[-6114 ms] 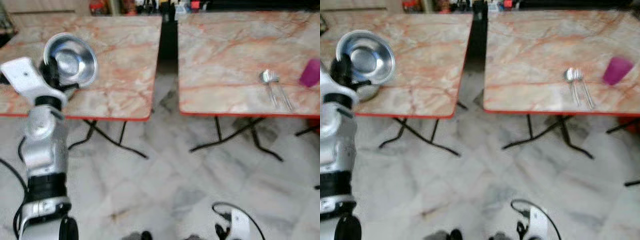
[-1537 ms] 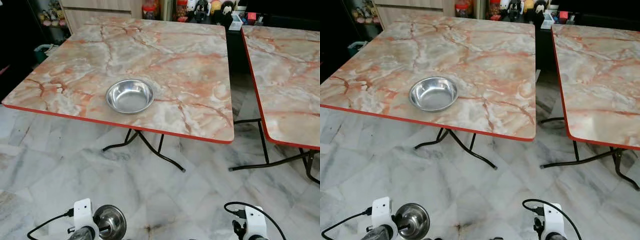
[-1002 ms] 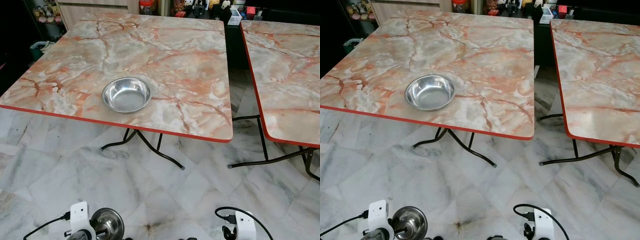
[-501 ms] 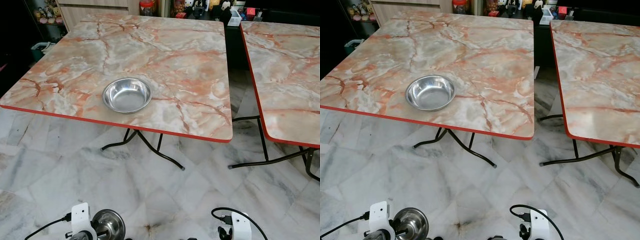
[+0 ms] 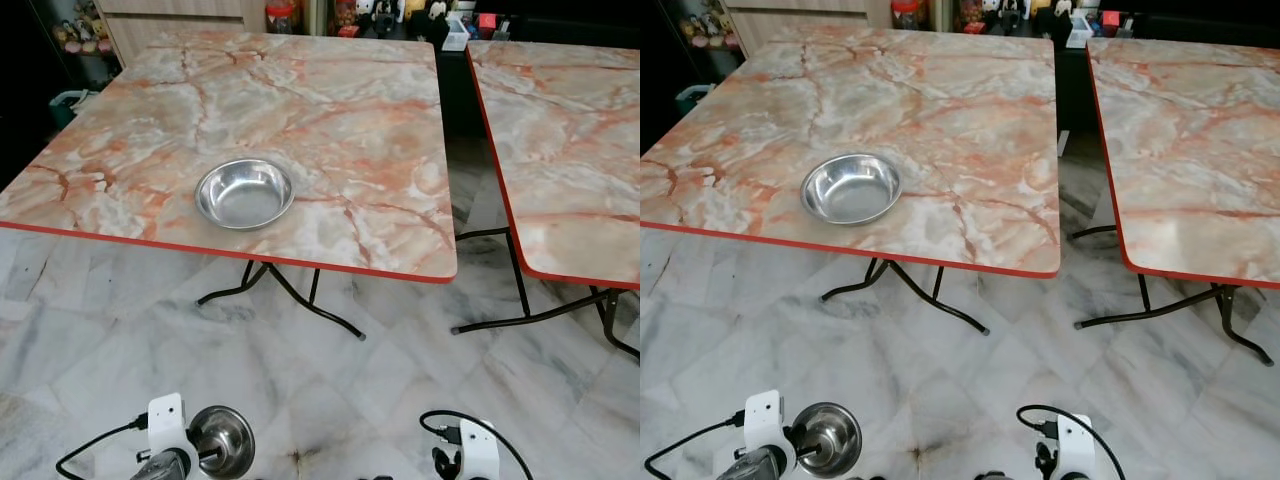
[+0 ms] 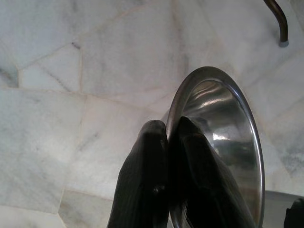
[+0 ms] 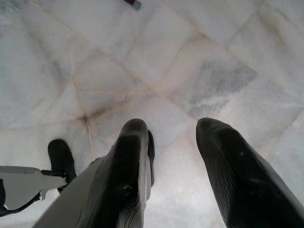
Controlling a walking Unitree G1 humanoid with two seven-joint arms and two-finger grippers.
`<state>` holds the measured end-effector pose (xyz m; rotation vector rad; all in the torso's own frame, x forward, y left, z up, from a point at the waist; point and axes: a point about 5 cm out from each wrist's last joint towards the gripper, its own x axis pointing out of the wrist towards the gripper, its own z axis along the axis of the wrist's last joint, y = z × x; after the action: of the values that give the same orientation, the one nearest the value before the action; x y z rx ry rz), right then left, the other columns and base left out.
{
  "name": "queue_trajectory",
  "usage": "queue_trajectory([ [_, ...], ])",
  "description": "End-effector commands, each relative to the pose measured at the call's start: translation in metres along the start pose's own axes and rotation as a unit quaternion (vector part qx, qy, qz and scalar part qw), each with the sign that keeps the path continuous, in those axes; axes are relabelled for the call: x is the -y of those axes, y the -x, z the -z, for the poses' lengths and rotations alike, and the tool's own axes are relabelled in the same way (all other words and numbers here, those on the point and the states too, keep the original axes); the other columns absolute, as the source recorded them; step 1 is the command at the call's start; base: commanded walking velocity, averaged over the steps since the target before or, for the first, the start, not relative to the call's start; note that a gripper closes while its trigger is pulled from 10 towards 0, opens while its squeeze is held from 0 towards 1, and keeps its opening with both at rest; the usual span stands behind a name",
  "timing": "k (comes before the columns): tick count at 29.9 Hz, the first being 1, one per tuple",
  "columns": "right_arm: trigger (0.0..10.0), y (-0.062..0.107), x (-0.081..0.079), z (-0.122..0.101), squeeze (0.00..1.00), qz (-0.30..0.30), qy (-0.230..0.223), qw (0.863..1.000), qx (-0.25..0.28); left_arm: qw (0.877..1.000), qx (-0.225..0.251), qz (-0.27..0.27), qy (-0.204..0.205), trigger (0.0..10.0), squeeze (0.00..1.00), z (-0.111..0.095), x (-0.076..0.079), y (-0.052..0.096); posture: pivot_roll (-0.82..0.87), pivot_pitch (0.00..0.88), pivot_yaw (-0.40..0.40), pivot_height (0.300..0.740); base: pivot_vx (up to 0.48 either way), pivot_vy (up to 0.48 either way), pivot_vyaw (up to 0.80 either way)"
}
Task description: Setting the table
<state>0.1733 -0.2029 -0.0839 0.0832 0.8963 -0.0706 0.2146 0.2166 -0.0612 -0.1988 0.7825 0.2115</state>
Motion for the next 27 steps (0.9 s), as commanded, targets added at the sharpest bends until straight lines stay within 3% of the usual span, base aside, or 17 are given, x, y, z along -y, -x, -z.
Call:
queue_trajectory([
  [1,10.0,0.0,-0.0046,0.0038,0.0,-0.001,-0.011,1.0,-0.008,1.0,-0.011,-0.006,-0.006,10.0,0.0,0.0045,-0.0042,0.0012,-0.04,0.158,0.002,0.74,0.0,0.409,0.0],
  [5,10.0,-0.0003,-0.0072,0.0044,0.0,-0.007,-0.011,1.0,-0.01,1.0,-0.011,-0.006,-0.007,10.0,0.0,0.0043,-0.0041,0.0011,-0.05,0.159,0.003,0.74,0.0,0.412,-0.65],
  [10,10.0,-0.0004,-0.0087,0.0045,0.0,-0.005,-0.01,1.0,-0.007,1.0,-0.01,-0.006,-0.009,10.0,0.0,0.0044,-0.0039,0.0012,-0.04,0.157,0.005,0.74,0.0,0.419,0.0],
  [27,10.0,-0.0008,-0.0133,0.0057,0.0,-0.011,-0.011,1.0,-0.01,1.0,0.005,0.002,-0.018,10.0,0.0,-0.0049,-0.0009,-0.0009,-0.04,0.138,0.012,0.74,0.0,0.0,-0.12],
])
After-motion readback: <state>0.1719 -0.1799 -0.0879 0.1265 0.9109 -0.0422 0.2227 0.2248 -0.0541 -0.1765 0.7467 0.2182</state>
